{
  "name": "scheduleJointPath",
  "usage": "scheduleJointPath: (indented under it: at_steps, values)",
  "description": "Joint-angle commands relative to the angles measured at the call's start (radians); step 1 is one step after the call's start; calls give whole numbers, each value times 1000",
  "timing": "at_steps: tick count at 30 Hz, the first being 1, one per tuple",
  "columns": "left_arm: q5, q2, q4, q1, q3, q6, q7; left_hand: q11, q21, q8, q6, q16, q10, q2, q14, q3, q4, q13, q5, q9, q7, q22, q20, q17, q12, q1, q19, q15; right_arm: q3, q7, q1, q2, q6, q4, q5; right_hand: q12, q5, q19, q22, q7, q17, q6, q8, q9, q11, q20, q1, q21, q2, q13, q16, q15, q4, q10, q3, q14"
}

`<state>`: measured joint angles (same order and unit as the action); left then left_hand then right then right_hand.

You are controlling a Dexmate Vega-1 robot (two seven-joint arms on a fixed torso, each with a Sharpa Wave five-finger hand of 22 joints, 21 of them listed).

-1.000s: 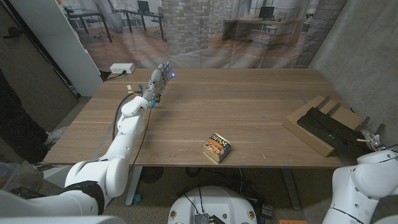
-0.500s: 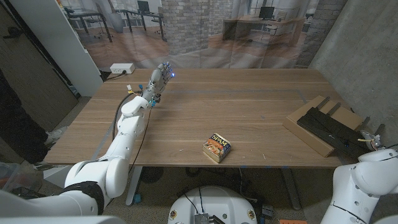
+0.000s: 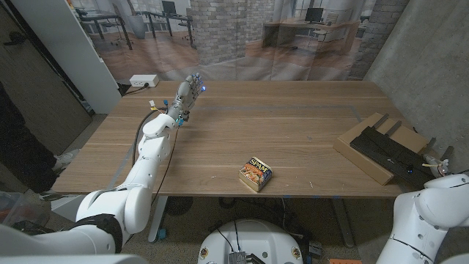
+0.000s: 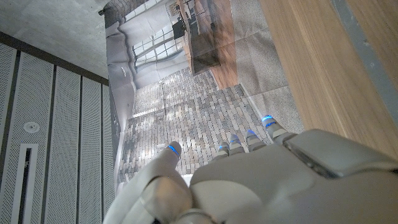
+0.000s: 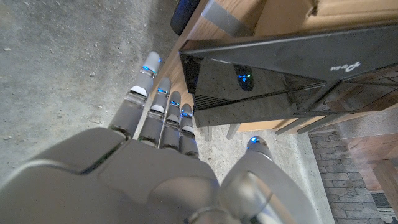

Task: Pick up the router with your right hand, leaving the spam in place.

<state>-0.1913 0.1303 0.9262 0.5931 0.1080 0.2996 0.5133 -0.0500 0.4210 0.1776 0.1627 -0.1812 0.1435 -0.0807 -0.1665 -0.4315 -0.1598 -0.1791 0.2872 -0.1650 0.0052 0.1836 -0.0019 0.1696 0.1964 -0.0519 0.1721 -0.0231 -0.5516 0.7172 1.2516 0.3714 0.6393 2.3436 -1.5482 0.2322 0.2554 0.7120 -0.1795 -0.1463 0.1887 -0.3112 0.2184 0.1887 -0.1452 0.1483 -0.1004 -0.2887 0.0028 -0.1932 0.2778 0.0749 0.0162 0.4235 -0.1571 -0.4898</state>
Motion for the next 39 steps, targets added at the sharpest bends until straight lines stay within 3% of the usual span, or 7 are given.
scheduleJointPath:
  at_steps: [1, 12, 19, 28, 32, 36, 39]
  values:
    - [-4, 0, 0, 1, 0, 2, 3, 5, -6, 2, 1, -2, 0, -57, -94, 6, 1, -4, 6, -5, 4, 3, 7, 5, 3, 4, 6, 5, -39, 72, -26, -7, 18, -11, 26, 3, 5, 23, -2, -38, 2, -10, 5, 3, -3, -1, 11, -10, -4, -5, 4, 0, -1, 14, 4, -20]
    - [-4, -1, -2, 1, 0, -1, 2, 6, -8, 2, 0, -2, 0, -57, -93, 6, 1, -4, 7, -5, 4, 3, 12, 5, 3, 3, 5, 4, -132, 43, -33, -1, 73, -23, 280, 6, 17, 123, -9, -52, 13, -27, 0, 5, -16, -14, -36, -36, 12, -10, 38, -39, 23, 62, -9, -147]
    - [0, -1, -9, -3, -1, -3, 1, 6, -10, 2, 0, -1, 0, -57, -94, 6, 1, -4, 7, -5, 4, 3, 14, 5, 3, 3, 5, 6, -130, -33, -8, -8, 84, -18, 381, 45, 23, 171, -19, -57, 46, -61, 0, 7, -29, -50, -118, -57, 43, -25, 79, -62, 67, 141, -41, -245]
    - [3, -2, -14, -5, 2, -7, 1, 7, -12, 2, 0, -1, 1, -57, -95, 7, 1, -4, 7, -6, 5, 3, 13, 5, 2, 4, 4, 6, -78, -124, 22, -32, 104, -11, 393, 139, 14, 224, -79, -53, 193, -125, -2, 21, -10, -75, -240, -133, 80, -77, 214, -113, 128, 247, -67, -385]
    - [3, -2, -17, -6, 4, -6, 1, 7, -13, 2, 0, -1, 1, -57, -96, 7, 0, -4, 7, -6, 4, 3, 13, 5, 2, 4, 4, 6, -66, -165, 26, -36, 106, -11, 408, 196, -4, 240, -150, -43, 388, -163, -4, 35, 9, -89, -337, -208, 76, -131, 370, -146, 149, 288, -68, -415]
    - [5, -3, -26, -10, 6, -4, 2, 7, -14, 2, 0, -1, 1, -57, -95, 7, 0, -4, 7, -6, 5, 4, 13, 5, 2, 4, 3, 6, -63, -201, 27, -36, 106, -9, 439, 296, -17, 244, -272, -26, 729, -215, -3, 60, 37, -111, -496, -332, 61, -238, 623, -182, 149, 305, -61, -403]
    - [7, -3, -33, -14, 7, -2, 3, 8, -14, 2, 0, -1, 2, -57, -96, 7, 0, -4, 8, -6, 4, 4, 12, 5, 2, 4, 3, 6, -69, -247, 26, -25, 94, -6, 483, 353, -8, 278, -294, -25, 813, -244, 1, 69, 49, -133, -604, -383, 79, -284, 696, -220, 162, 323, -82, -421]
